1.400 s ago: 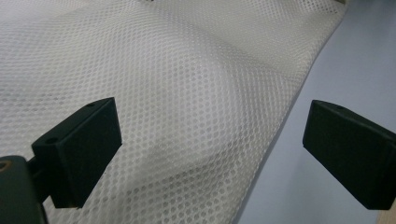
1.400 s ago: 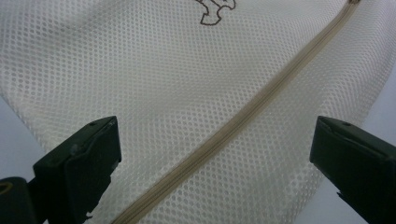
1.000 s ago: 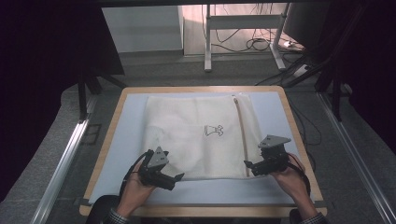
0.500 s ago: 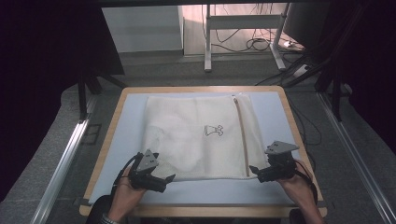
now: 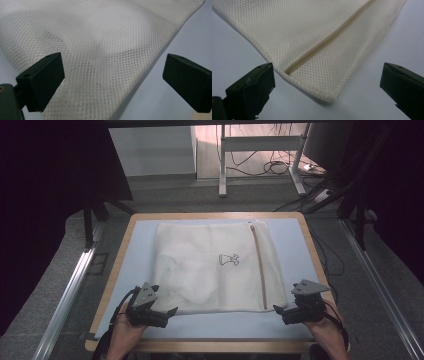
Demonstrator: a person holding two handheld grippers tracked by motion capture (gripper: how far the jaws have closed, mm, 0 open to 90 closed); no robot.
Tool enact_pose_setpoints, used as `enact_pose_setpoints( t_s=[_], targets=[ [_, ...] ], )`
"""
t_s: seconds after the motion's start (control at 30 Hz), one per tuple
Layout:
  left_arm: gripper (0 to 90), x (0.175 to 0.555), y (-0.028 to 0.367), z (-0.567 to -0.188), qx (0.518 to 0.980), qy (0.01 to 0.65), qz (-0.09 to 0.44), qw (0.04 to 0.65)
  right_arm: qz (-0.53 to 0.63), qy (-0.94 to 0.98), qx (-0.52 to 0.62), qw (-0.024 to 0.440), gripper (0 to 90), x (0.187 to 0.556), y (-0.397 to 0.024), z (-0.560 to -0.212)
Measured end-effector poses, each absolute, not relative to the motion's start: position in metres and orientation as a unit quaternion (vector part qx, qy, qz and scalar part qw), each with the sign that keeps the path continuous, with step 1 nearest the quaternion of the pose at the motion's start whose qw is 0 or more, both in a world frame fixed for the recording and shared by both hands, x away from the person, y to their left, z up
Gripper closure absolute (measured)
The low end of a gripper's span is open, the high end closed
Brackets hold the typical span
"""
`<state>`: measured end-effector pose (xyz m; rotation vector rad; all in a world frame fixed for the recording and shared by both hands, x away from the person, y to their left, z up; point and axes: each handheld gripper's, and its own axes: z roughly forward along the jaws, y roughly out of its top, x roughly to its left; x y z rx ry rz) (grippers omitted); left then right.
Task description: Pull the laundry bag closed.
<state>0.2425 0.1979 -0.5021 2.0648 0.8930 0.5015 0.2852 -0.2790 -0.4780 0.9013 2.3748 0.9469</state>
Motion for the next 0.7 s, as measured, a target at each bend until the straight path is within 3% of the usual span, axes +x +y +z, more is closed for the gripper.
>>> enact_pose_setpoints(
  t_s=[0.7],
  targets=[
    [3.6, 0.231, 0.229, -0.513, 0.804, 0.392, 0.189, 0.404, 0.331, 0.859, 0.346, 0.179, 0.0, 0.267, -0.297, -0.492]
  ],
)
